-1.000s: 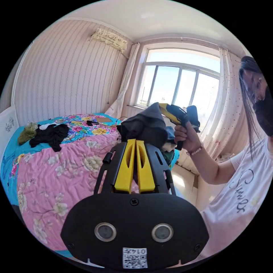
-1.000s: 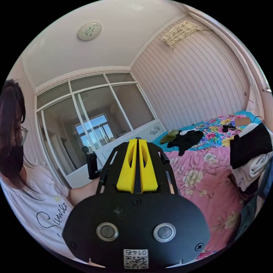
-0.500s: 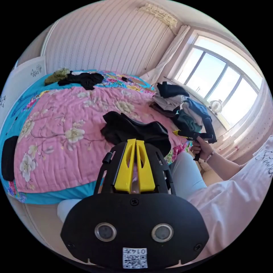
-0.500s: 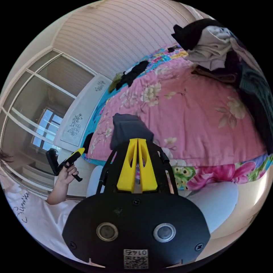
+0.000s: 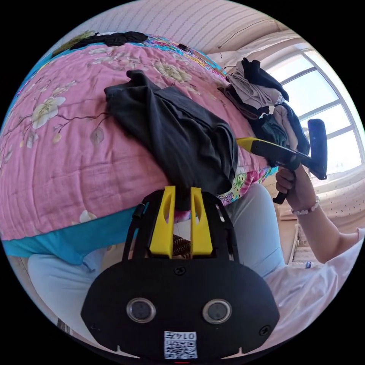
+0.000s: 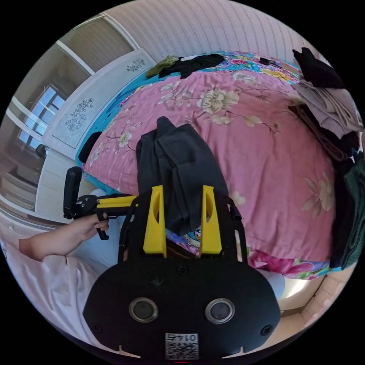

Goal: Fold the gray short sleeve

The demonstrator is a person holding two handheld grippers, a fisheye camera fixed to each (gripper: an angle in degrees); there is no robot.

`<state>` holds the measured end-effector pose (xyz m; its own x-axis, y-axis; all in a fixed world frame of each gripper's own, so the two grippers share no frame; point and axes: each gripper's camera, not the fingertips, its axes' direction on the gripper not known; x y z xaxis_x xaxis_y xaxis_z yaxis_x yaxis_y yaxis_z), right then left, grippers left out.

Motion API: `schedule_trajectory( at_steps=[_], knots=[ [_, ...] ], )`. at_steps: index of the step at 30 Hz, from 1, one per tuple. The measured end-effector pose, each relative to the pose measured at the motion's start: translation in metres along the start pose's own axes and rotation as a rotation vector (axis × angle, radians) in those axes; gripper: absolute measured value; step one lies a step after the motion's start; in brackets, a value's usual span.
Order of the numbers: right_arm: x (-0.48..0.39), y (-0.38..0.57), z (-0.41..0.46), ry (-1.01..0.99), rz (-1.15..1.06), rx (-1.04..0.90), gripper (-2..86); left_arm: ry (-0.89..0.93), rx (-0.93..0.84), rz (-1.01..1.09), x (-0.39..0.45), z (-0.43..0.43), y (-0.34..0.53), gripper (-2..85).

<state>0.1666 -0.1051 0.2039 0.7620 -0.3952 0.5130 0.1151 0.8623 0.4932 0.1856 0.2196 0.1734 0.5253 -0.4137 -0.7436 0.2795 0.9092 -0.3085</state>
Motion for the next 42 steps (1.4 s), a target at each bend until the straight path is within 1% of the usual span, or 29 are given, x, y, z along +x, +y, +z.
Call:
schedule_trajectory(
  at_steps=[2,3,4,5,6,8,13,17,19,21,22,25,27,29,30,32,34,35,36,38,39,40,41,42],
  knots=[
    [-0.003,-0.022,0.022,0.048,-0.033,-0.059,10.9,-0.001,-0.012,0.037,0.000,-0.007,-0.005,3.4],
    [-0.002,-0.026,0.026,0.072,-0.032,-0.079,8.7,0.004,-0.018,0.037,-0.002,-0.011,-0.005,3.0],
    [0.003,-0.034,0.033,0.110,-0.023,-0.118,4.1,0.025,-0.017,0.036,-0.005,-0.022,-0.004,2.1],
    [0.012,-0.038,0.031,0.122,0.016,-0.127,3.0,0.056,0.015,0.044,-0.008,-0.040,0.000,1.1],
    [0.017,-0.038,0.027,0.097,0.031,-0.117,2.5,0.073,0.033,0.049,-0.009,-0.050,0.003,0.7],
    [0.047,-0.025,-0.004,-0.099,0.102,-0.018,1.6,0.132,0.084,0.068,-0.014,-0.092,0.017,-0.4],
    [0.108,0.047,-0.056,-0.239,0.321,0.115,0.9,0.217,0.137,0.100,-0.021,-0.166,0.060,-0.9],
    [0.121,0.100,-0.056,-0.352,0.382,0.056,0.7,0.302,0.157,0.087,-0.023,-0.209,0.095,-1.0],
    [0.119,0.114,-0.054,-0.380,0.390,0.040,0.6,0.309,0.170,0.085,-0.022,-0.227,0.107,-1.0],
    [0.117,0.122,-0.055,-0.444,0.393,0.059,0.6,0.307,0.195,0.078,-0.023,-0.248,0.117,-1.0],
    [0.116,0.124,-0.059,-0.502,0.393,0.086,0.6,0.324,0.241,0.077,-0.025,-0.266,0.124,-1.0],
    [0.108,0.115,-0.084,-0.668,0.306,0.173,0.5,0.398,0.421,0.140,-0.026,-0.328,0.140,-1.0],
    [0.096,0.104,-0.108,-0.790,0.209,0.207,0.5,0.446,0.513,0.249,-0.020,-0.370,0.153,-1.0],
    [0.073,0.098,-0.149,-0.917,0.040,0.243,0.5,0.510,0.637,0.382,-0.011,-0.423,0.180,-1.0],
    [0.068,0.099,-0.160,-0.943,0.001,0.263,0.5,0.523,0.669,0.399,-0.009,-0.435,0.186,-1.0],
    [0.052,0.101,-0.193,-1.030,-0.129,0.331,0.4,0.509,0.789,0.396,-0.010,-0.470,0.205,-1.0],
    [0.051,0.095,-0.201,-0.999,-0.176,0.358,0.4,0.488,0.819,0.357,-0.018,-0.484,0.204,-1.0],
    [0.055,0.082,-0.195,-0.919,-0.160,0.331,0.4,0.466,0.801,0.321,-0.026,-0.486,0.192,-1.0],
    [0.058,0.073,-0.190,-0.890,-0.142,0.312,0.4,0.451,0.780,0.301,-0.030,-0.486,0.182,-1.0],
    [0.072,0.021,-0.181,-0.870,-0.083,0.296,0.3,0.388,0.692,0.207,-0.047,-0.491,0.125,-1.0],
    [0.074,0.004,-0.186,-0.865,-0.080,0.320,0.3,0.393,0.694,0.195,-0.048,-0.496,0.109,-1.0],
    [0.071,-0.030,-0.211,-0.829,-0.111,0.398,0.3,0.417,0.723,0.211,-0.046,-0.516,0.076,-1.0],
    [0.061,-0.066,-0.249,-0.752,-0.157,0.484,0.3,0.397,0.769,0.258,-0.036,-0.544,0.043,-1.0],
    [0.052,-0.083,-0.273,-0.694,-0.196,0.527,0.3,0.360,0.796,0.278,-0.027,-0.561,0.029,-1.0]
  ],
)
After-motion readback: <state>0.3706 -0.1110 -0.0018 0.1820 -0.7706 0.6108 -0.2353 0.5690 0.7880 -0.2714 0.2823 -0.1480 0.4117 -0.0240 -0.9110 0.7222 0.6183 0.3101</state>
